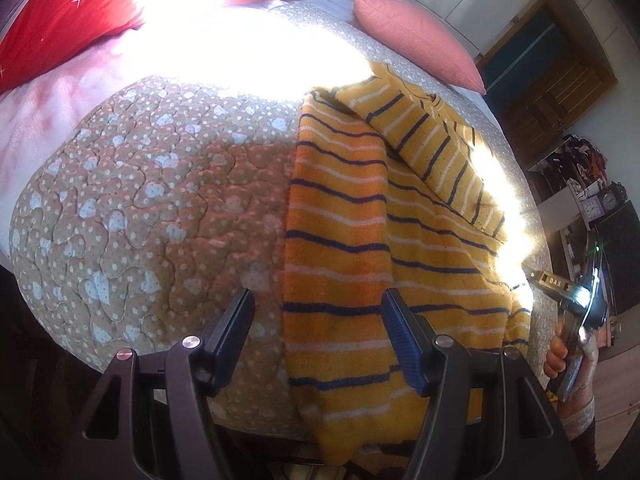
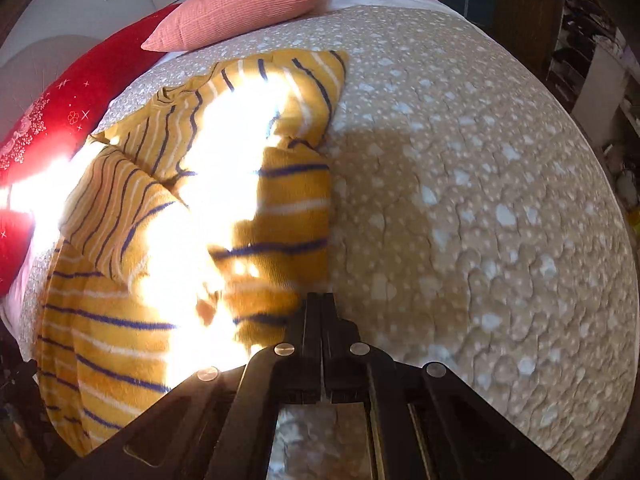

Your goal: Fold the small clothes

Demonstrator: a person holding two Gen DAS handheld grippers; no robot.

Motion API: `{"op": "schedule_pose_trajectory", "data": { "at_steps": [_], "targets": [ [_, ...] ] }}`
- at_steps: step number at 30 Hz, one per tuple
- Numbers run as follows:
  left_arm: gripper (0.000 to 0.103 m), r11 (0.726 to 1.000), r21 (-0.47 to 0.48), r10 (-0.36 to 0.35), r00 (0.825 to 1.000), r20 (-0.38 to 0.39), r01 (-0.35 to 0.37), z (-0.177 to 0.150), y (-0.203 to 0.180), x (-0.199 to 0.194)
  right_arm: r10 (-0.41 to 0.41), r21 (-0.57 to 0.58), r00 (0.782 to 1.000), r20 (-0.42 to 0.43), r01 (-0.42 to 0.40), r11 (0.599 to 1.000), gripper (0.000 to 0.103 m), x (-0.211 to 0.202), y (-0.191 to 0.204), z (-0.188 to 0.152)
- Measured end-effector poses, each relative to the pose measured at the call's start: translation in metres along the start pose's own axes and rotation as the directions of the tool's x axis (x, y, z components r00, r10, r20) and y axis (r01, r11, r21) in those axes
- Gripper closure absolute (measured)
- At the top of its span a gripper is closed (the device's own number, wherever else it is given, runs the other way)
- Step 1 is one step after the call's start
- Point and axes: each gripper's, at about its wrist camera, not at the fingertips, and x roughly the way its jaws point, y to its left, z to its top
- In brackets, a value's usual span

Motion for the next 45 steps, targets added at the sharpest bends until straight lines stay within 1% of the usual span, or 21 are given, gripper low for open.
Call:
{"op": "schedule_pose_trajectory", "data": {
  "at_steps": [2,4,6,7,8,9,12,14,16,19,21,23,26,29,30,33,34,37,40,43,45],
  "targets": [
    [0.038,1.0,0.003,0.007,1.0,-0.003,-0.007,-0.004,0.001,0.004,0.049,0.039,0.999,-0.005,-0.048,0.998,0.102,-0.007,-0.007,-0.018],
    [0.037,1.0,0.016,0.017,1.0,0.008,-0.017,-0.008,-0.001,0.005,0.13,0.093,0.991,-0.01,-0.129,0.987,0.098,-0.013,-0.016,-0.034],
    [0.03,1.0,0.024,0.011,1.0,0.016,-0.011,-0.011,-0.004,0.006,0.222,0.151,0.975,0.006,-0.22,0.964,0.074,-0.019,-0.023,-0.049],
    [0.029,1.0,0.023,0.003,1.0,0.017,-0.003,-0.013,-0.005,0.006,0.258,0.174,0.966,0.02,-0.258,0.95,0.068,-0.022,-0.025,-0.055],
    [0.027,1.0,0.021,-0.002,1.0,0.018,0.002,-0.016,-0.006,0.007,0.282,0.192,0.959,0.032,-0.283,0.94,0.059,-0.026,-0.026,-0.061],
    [0.026,1.0,0.022,-0.009,1.0,0.017,0.009,-0.018,-0.008,0.007,0.298,0.202,0.954,0.039,-0.3,0.932,0.054,-0.028,-0.026,-0.067],
    [0.024,0.996,0.008,-0.09,0.996,-0.004,0.09,-0.025,-0.01,0.007,0.351,0.212,0.935,0.051,-0.353,0.911,0.052,-0.032,-0.019,-0.083],
    [0.024,0.984,-0.02,-0.176,0.984,-0.023,0.176,-0.03,-0.01,0.008,0.38,0.211,0.923,0.057,-0.384,0.899,0.052,-0.033,-0.012,-0.091],
    [0.024,0.971,-0.049,-0.234,0.972,-0.022,0.233,-0.034,-0.008,0.006,0.429,0.212,0.902,0.054,-0.43,0.877,0.052,-0.033,-0.007,-0.101],
    [0.024,0.925,-0.115,-0.367,0.93,-0.028,0.362,-0.041,0.0,0.007,0.495,0.22,0.867,0.061,-0.495,0.841,0.052,-0.032,0.001,-0.114],
    [0.024,0.904,-0.149,-0.409,0.912,-0.027,0.401,-0.046,0.004,0.007,0.545,0.238,0.836,0.068,-0.544,0.804,0.048,-0.029,0.003,-0.123],
    [0.024,0.897,-0.164,-0.419,0.908,-0.022,0.41,-0.05,0.005,0.007,0.575,0.263,0.813,0.092,-0.577,0.774,0.045,-0.028,0.001,-0.13],
    [0.024,0.889,-0.177,-0.432,0.902,-0.013,0.423,-0.055,0.006,0.004,0.592,0.313,0.793,0.144,-0.604,0.733,0.043,-0.031,-0.009,-0.138],
    [0.023,0.89,-0.189,-0.424,0.906,-0.005,0.415,-0.058,0.009,0.002,0.591,0.35,0.784,0.191,-0.617,0.705,0.04,-0.035,-0.023,-0.148],
    [0.023,0.887,-0.196,-0.425,0.905,0.002,0.417,-0.059,0.011,0.001,0.586,0.361,0.785,0.203,-0.616,0.7,0.039,-0.036,-0.029,-0.149],
    [0.023,0.883,-0.214,-0.423,0.906,0.027,0.418,-0.06,0.02,-0.002,0.591,0.372,0.778,0.214,-0.624,0.687,0.039,-0.037,-0.039,-0.153],
    [0.023,0.88,-0.221,-0.425,0.905,0.03,0.421,-0.059,0.022,-0.002,0.594,0.367,0.776,0.213,-0.627,0.687,0.039,-0.037,-0.039,-0.153],
    [0.021,0.872,-0.23,-0.438,0.899,0.031,0.433,-0.058,0.023,0.002,0.59,0.327,0.784,0.196,-0.619,0.714,0.037,-0.035,-0.029,-0.148],
    [0.014,0.876,-0.208,-0.441,0.897,0.02,0.435,-0.059,0.014,0.008,0.613,0.278,0.771,0.172,-0.635,0.721,0.035,-0.031,-0.017,-0.137],
    [0.012,0.894,-0.169,-0.421,0.907,-0.003,0.415,-0.062,0.001,0.011,0.644,0.242,0.752,0.14,-0.656,0.715,0.035,-0.025,0.003,-0.127],
    [0.012,0.906,-0.148,-0.404,0.915,-0.015,0.397,-0.064,-0.007,0.011,0.646,0.215,0.755,0.118,-0.654,0.725,0.035,-0.023,0.016,-0.123]
  ]
}}
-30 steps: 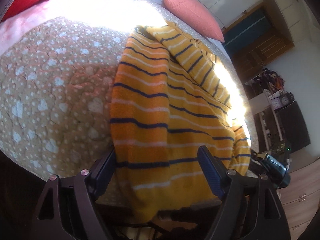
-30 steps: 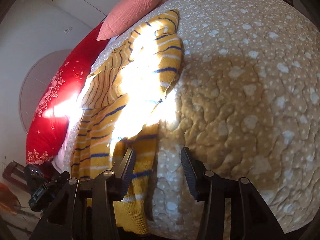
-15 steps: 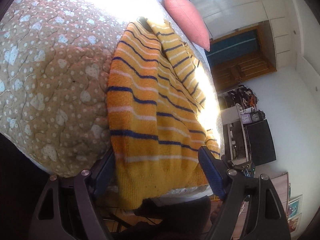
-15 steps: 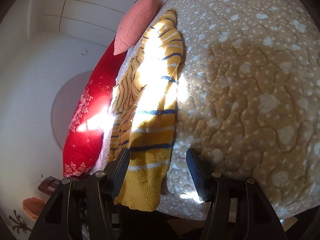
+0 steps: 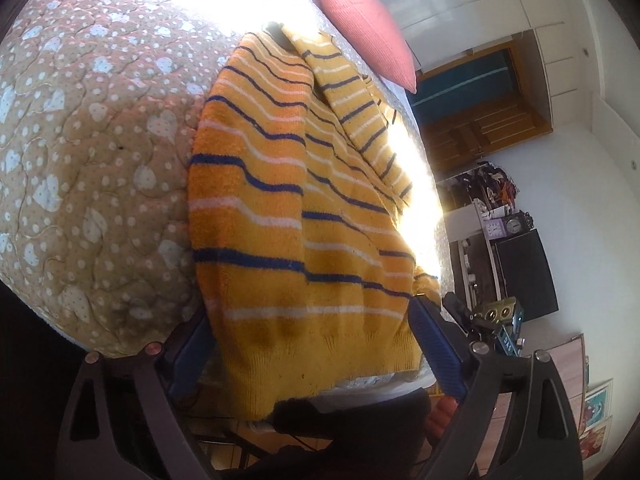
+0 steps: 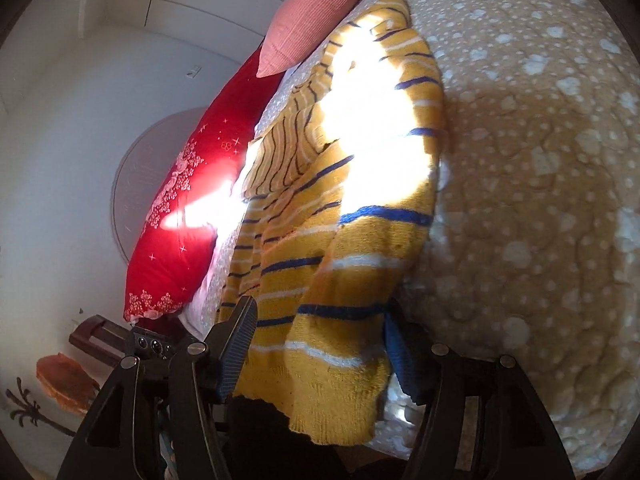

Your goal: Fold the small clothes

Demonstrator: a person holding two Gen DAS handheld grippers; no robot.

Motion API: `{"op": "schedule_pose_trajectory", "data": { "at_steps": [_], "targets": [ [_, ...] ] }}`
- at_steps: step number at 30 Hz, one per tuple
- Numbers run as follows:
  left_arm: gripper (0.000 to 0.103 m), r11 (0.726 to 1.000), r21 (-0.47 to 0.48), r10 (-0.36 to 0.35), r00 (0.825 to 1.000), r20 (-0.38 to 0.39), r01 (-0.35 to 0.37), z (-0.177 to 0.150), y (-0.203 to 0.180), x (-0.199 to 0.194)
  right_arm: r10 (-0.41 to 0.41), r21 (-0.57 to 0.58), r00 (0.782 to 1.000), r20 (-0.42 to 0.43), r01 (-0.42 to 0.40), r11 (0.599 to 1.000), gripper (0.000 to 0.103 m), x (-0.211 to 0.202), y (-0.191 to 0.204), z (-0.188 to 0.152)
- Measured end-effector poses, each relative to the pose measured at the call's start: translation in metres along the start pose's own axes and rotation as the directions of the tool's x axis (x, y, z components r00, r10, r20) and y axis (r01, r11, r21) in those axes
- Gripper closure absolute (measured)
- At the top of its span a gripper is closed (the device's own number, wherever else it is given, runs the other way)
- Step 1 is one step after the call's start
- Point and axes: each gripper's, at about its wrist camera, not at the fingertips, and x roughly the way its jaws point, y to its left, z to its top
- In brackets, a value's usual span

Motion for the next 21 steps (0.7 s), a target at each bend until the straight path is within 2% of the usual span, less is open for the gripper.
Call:
{"op": "schedule_pose_trajectory", "data": {
  "at_steps": [1,2,3,4,5,6,7,9,15,21],
  "targets": [
    [0.015,1.0,-0.002,0.016,1.0,0.005,-0.016,-0.001,-0.002,0.0,-0.01,-0.016,1.0,-0.01,0.01,1.0,0.035,0.006,0.004,0.0],
    [0.029,0.999,-0.006,0.035,0.999,-0.001,-0.035,-0.002,-0.004,0.001,-0.037,-0.031,0.999,-0.019,0.037,0.999,0.036,0.011,0.008,0.001],
    [0.051,0.996,-0.001,0.09,0.996,-0.014,-0.09,-0.003,-0.006,0.003,-0.074,-0.042,0.997,-0.022,0.073,0.996,0.038,0.016,0.011,0.001],
    [0.064,0.985,0.009,0.173,0.985,-0.02,-0.173,-0.002,-0.008,0.005,-0.107,-0.051,0.994,-0.016,0.106,0.993,0.043,0.019,0.013,0.001],
    [0.088,0.969,0.016,0.246,0.969,-0.023,-0.245,-0.001,-0.009,0.005,-0.152,-0.056,0.988,-0.013,0.152,0.987,0.06,0.02,0.014,0.001],
    [0.092,0.966,0.014,0.26,0.965,-0.029,-0.259,0.0,-0.009,0.004,-0.205,-0.062,0.979,-0.02,0.203,0.977,0.082,0.022,0.014,0.002],
    [0.094,0.973,-0.005,0.231,0.973,-0.027,-0.231,0.002,-0.008,0.0,-0.222,-0.064,0.975,-0.025,0.22,0.973,0.088,0.021,0.012,0.003],
    [0.095,0.978,-0.019,0.208,0.978,-0.012,-0.208,0.003,-0.011,-0.009,-0.191,-0.037,0.981,-0.037,0.19,0.981,0.09,0.017,0.007,0.004],
    [0.095,0.964,0.088,0.246,0.967,0.072,-0.252,-0.006,-0.043,-0.042,-0.187,-0.09,0.981,-0.055,0.182,0.979,0.092,-0.002,0.013,-0.014],
    [0.095,0.949,0.124,0.28,0.956,0.083,-0.289,-0.018,-0.049,-0.058,-0.169,-0.13,0.983,-0.076,0.159,0.979,0.093,-0.02,0.018,-0.031]
  ]
}}
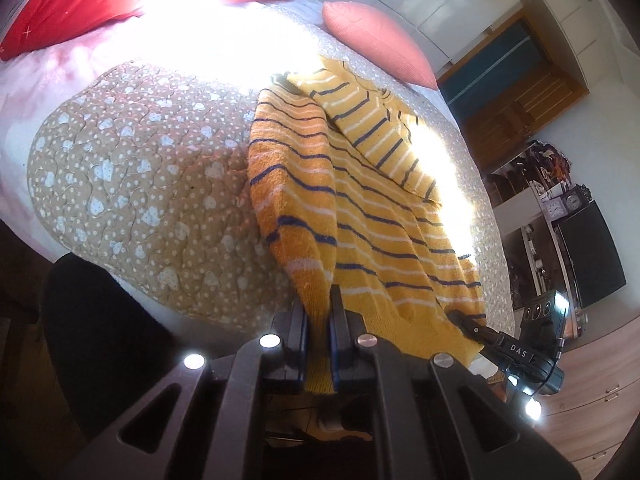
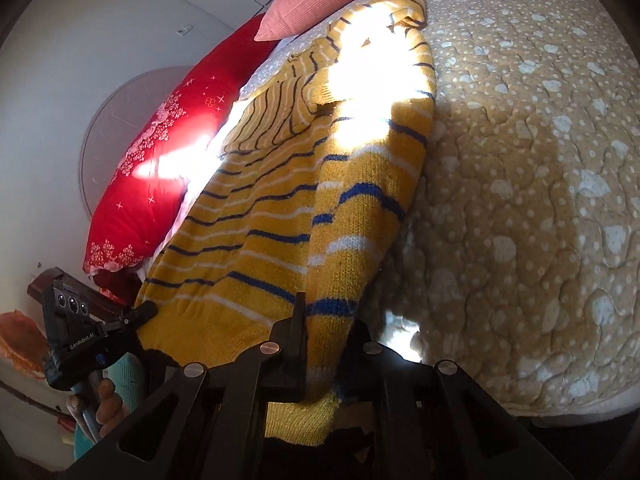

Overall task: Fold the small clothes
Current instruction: 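Grasp the hem with the left tool and fold it up toward the collar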

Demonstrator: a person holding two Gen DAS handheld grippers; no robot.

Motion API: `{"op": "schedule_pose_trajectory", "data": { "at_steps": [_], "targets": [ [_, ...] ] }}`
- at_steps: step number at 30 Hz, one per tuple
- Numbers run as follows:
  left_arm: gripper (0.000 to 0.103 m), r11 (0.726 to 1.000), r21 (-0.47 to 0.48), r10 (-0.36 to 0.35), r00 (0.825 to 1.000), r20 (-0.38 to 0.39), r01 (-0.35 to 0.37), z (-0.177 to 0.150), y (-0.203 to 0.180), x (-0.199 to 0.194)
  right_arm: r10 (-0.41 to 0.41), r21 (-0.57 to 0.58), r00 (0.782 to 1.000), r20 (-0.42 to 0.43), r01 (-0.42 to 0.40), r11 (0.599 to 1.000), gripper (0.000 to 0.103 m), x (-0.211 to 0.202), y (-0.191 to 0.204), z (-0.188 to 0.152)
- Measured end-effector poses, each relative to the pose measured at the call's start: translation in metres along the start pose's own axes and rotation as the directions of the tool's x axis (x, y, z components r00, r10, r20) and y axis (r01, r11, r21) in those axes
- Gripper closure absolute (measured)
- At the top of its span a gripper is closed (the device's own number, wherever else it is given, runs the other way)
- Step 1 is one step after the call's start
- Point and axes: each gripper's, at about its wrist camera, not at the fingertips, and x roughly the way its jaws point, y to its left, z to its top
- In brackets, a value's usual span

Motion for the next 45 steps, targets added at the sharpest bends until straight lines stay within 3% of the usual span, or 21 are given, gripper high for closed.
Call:
{"op": "schedule_pose_trajectory", "data": {
  "at_steps": [5,10,14,19,23,27,37,45],
  "targets": [
    [0.095,1.0,-0.024,0.01,0.999,-0.033,-0.01,-0.006,0.007,0.002,-0.013,-0.03,0.999,-0.044,0.012,0.999,0.093,-0.007,0.0,-0.026],
    [0.095,0.999,-0.033,0.006,0.999,-0.045,-0.007,-0.013,0.014,-0.001,0.024,0.012,0.997,-0.067,-0.023,1.0,0.092,-0.015,-0.014,-0.05],
    [0.095,0.999,-0.035,-0.014,1.0,-0.019,0.013,0.008,0.012,-0.002,0.017,-0.007,0.998,-0.054,-0.018,1.0,0.092,-0.027,-0.009,-0.042],
    [0.095,0.999,0.039,-0.015,0.998,0.059,0.013,0.056,-0.015,-0.001,0.048,-0.126,0.999,-0.004,-0.048,0.991,0.092,-0.04,0.028,0.008],
    [0.095,0.997,0.075,0.006,0.995,0.101,-0.013,0.104,-0.031,0.008,0.088,-0.134,0.994,0.066,-0.079,0.988,0.092,-0.04,0.046,0.063],
    [0.095,0.997,0.077,0.02,0.992,0.121,-0.03,0.159,-0.04,0.027,0.044,-0.133,0.993,0.11,-0.029,0.991,0.092,-0.023,0.06,0.118],
    [0.095,0.996,0.052,0.072,0.994,0.087,-0.077,0.279,-0.052,0.108,0.056,0.094,0.994,0.091,-0.065,0.993,0.09,0.04,0.013,0.244],
    [0.094,0.994,-0.011,0.104,0.995,0.004,-0.104,0.322,-0.035,0.181,0.014,0.176,0.999,0.035,-0.02,0.984,0.088,0.093,-0.022,0.291]
  ]
}}
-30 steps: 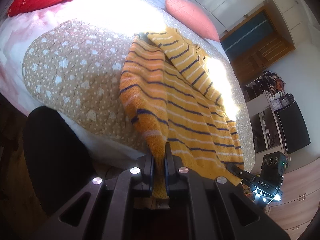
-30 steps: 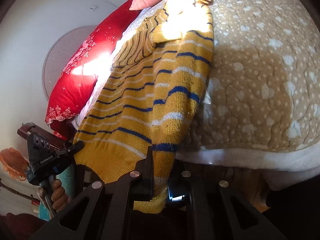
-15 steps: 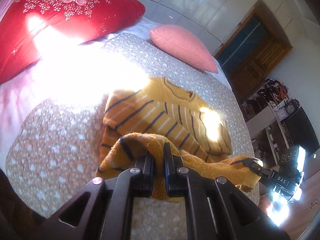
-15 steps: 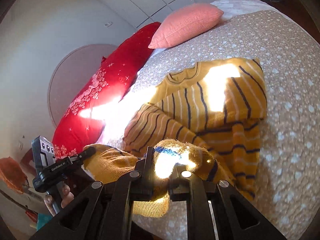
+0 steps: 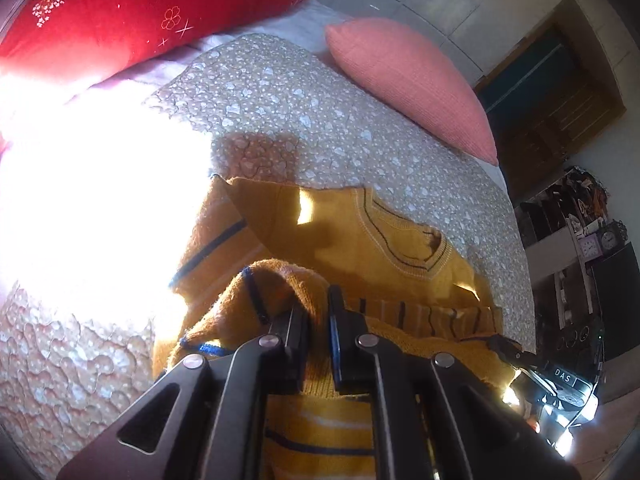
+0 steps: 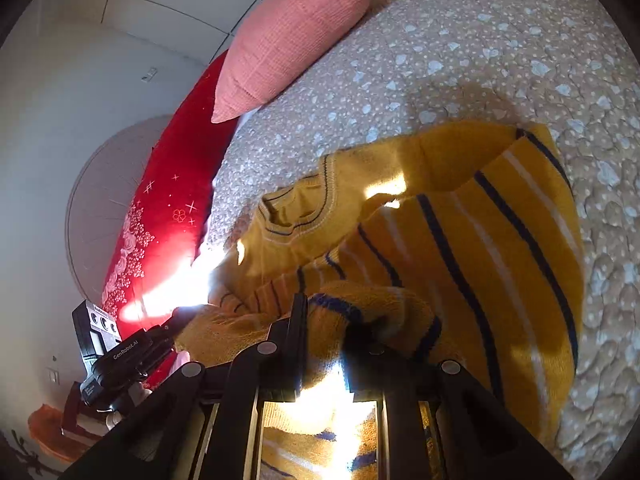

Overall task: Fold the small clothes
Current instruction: 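Grasp the hem with the left tool and fold it up toward the collar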

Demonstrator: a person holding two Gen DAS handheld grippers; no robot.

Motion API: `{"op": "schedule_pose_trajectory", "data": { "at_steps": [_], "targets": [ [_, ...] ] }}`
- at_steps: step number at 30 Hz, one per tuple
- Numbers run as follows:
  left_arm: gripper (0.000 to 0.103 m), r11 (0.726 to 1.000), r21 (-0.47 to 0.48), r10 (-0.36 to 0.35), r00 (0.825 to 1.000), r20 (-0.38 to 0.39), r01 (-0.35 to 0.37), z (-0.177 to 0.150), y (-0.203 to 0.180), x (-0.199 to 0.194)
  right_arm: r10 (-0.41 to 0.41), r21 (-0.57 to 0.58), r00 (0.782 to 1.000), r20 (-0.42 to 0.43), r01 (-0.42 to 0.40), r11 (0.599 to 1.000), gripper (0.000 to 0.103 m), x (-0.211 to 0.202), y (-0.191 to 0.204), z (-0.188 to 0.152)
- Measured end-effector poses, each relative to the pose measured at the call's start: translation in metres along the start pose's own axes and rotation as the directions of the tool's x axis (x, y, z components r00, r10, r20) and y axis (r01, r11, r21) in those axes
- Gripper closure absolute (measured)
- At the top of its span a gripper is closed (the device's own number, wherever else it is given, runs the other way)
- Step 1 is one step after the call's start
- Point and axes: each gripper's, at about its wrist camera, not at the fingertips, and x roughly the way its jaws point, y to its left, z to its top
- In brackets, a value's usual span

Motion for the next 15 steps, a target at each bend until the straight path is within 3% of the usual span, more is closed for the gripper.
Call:
{"op": "schedule_pose_trajectory", "data": {
  "at_steps": [4,7,9,13,15],
  "targets": [
    [0.089,0.999,-0.029,-0.031,0.999,-0.012,0.031,0.012,0.008,0.014,0.05,0.068,0.999,-0.006,-0.05,0.996,0.084,0.017,-0.014,0.021],
    [0.078,0.995,-0.065,-0.075,0.997,-0.017,0.074,0.019,0.016,0.022,0.105,0.129,0.994,0.011,-0.106,0.986,0.074,0.024,-0.025,0.034],
    [0.054,0.989,-0.106,-0.109,0.994,-0.014,0.107,0.024,0.024,0.026,0.152,0.177,0.988,0.032,-0.156,0.972,0.065,0.025,-0.033,0.04],
    [0.046,0.963,-0.19,-0.193,0.981,0.007,0.191,0.033,0.04,0.02,0.199,0.249,0.974,0.11,-0.221,0.943,0.05,0.02,-0.05,0.053],
    [0.042,0.958,-0.217,-0.187,0.982,0.03,0.189,0.039,0.047,0.014,0.192,0.273,0.97,0.15,-0.227,0.935,0.041,0.014,-0.056,0.06]
  ]
}}
